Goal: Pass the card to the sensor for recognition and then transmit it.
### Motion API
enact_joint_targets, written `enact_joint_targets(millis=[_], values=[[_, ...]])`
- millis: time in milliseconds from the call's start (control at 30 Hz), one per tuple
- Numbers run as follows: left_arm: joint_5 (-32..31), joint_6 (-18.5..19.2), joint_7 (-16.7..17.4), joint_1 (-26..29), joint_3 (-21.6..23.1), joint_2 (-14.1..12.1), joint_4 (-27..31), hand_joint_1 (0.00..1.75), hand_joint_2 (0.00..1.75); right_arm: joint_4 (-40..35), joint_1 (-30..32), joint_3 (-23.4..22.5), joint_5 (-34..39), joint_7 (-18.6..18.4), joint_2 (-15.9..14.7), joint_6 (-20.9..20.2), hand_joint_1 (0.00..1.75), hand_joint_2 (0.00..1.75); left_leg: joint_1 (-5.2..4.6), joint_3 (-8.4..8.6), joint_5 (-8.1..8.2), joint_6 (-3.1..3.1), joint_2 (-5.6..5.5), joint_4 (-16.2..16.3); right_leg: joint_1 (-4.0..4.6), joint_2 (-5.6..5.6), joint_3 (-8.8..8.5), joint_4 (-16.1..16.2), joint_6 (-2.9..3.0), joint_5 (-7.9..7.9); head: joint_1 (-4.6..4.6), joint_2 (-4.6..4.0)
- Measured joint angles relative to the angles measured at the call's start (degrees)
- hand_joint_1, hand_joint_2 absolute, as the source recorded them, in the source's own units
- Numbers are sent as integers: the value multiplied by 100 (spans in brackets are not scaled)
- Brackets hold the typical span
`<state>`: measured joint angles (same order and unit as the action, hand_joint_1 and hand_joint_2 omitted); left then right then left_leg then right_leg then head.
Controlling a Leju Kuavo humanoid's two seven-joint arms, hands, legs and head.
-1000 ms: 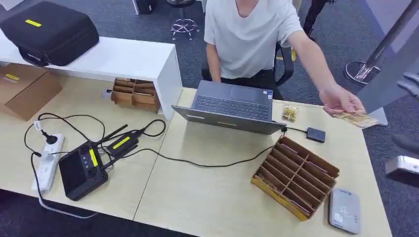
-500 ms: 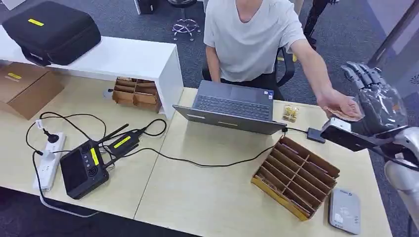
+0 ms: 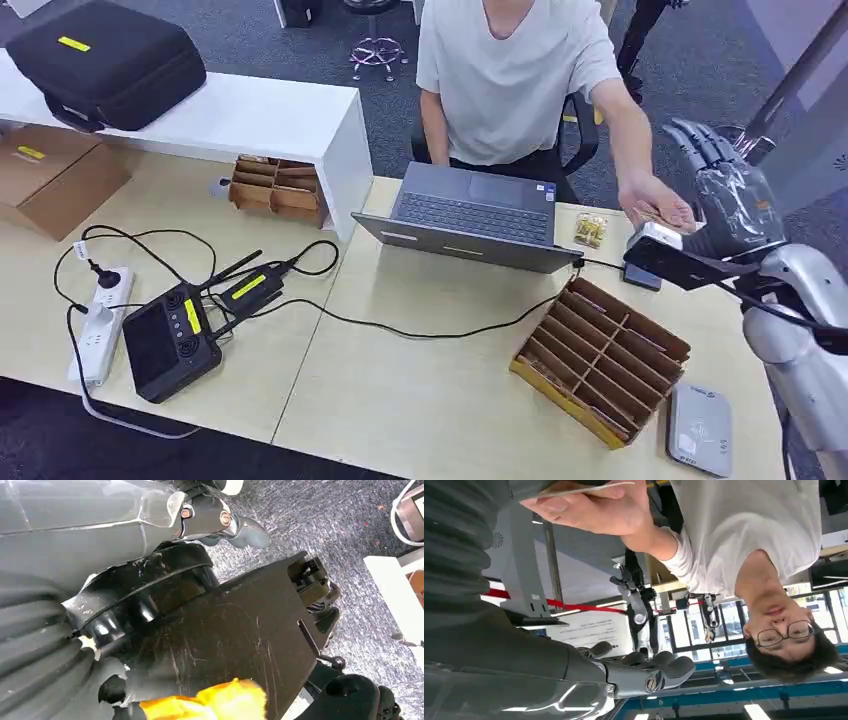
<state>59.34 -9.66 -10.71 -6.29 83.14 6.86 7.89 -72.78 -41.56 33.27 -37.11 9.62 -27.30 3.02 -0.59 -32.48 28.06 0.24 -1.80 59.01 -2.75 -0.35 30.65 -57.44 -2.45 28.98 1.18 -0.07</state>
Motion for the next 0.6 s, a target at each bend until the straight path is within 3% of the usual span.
enact_joint_targets(millis=[67,100,133,600], values=[[9,0,-2,-1,0,0,-2,0,0,18,-13,0,2,0,13,7,0,175,0,0,0,0,-1,1,0,-2,-1,0,0,0,-2,0],[13,0,-2,-1,0,0,-7,0,175,26,-13,0,2,0,17,9,0,175,-1,0,0,0,-2,1,0,-3,0,0,0,0,0,0],[13,2,-2,-2,0,0,-7,0,175,35,-13,0,2,2,24,9,175,175,-1,0,0,1,-2,1,0,-3,-1,0,0,0,0,0],[79,122,-20,-15,0,-7,-33,0,175,160,-29,0,181,144,107,7,175,175,-2,-1,-2,3,-4,2,-1,-4,-1,0,0,0,0,0]])
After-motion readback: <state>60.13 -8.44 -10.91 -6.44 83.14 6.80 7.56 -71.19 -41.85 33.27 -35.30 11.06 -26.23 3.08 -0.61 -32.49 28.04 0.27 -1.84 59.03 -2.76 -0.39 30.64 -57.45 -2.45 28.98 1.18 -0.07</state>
